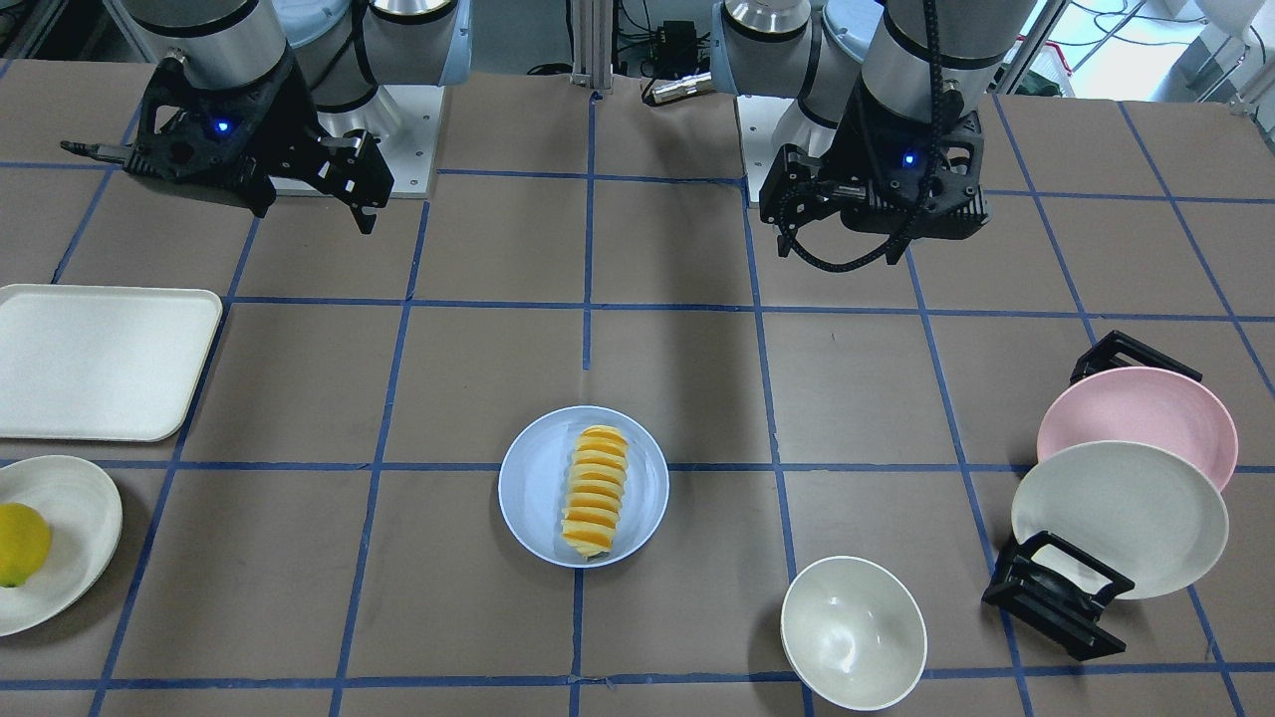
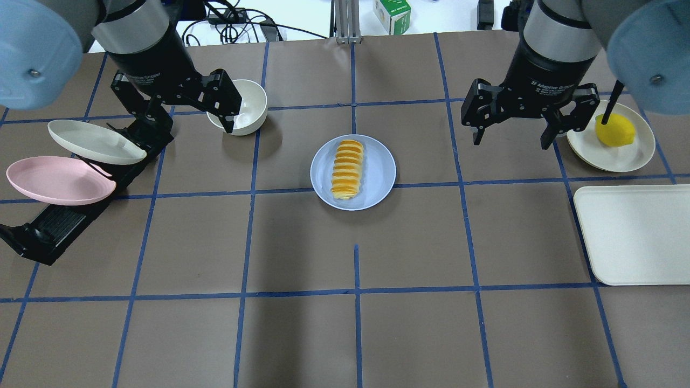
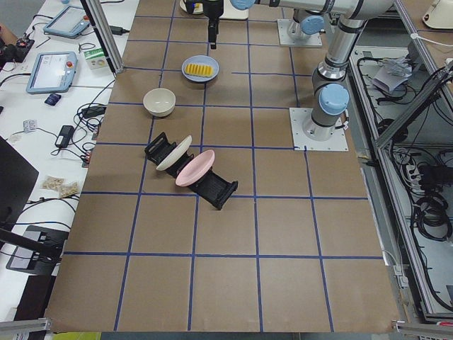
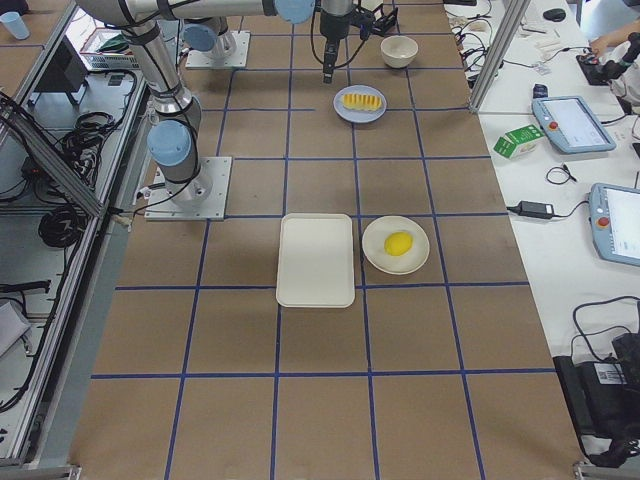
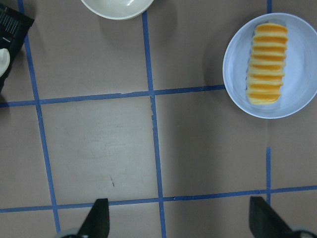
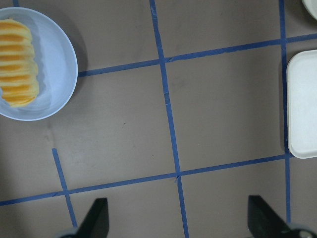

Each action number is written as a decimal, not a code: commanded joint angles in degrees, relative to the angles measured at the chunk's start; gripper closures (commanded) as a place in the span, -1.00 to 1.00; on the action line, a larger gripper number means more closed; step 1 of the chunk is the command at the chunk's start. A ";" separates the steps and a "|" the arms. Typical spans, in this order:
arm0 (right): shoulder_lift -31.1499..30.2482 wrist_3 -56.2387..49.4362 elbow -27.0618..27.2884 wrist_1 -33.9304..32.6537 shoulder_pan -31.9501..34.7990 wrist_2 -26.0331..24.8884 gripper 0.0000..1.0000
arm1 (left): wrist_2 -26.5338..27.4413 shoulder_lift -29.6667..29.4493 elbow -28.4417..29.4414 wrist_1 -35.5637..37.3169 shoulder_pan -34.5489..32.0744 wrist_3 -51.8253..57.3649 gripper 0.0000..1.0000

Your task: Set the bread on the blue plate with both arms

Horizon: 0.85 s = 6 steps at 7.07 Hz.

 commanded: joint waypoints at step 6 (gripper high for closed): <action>-0.48 0.45 0.94 0.35 -0.05 1.79 -1.00 | 0.03 -0.05 0.03 0.02 0.00 -0.26 -1.00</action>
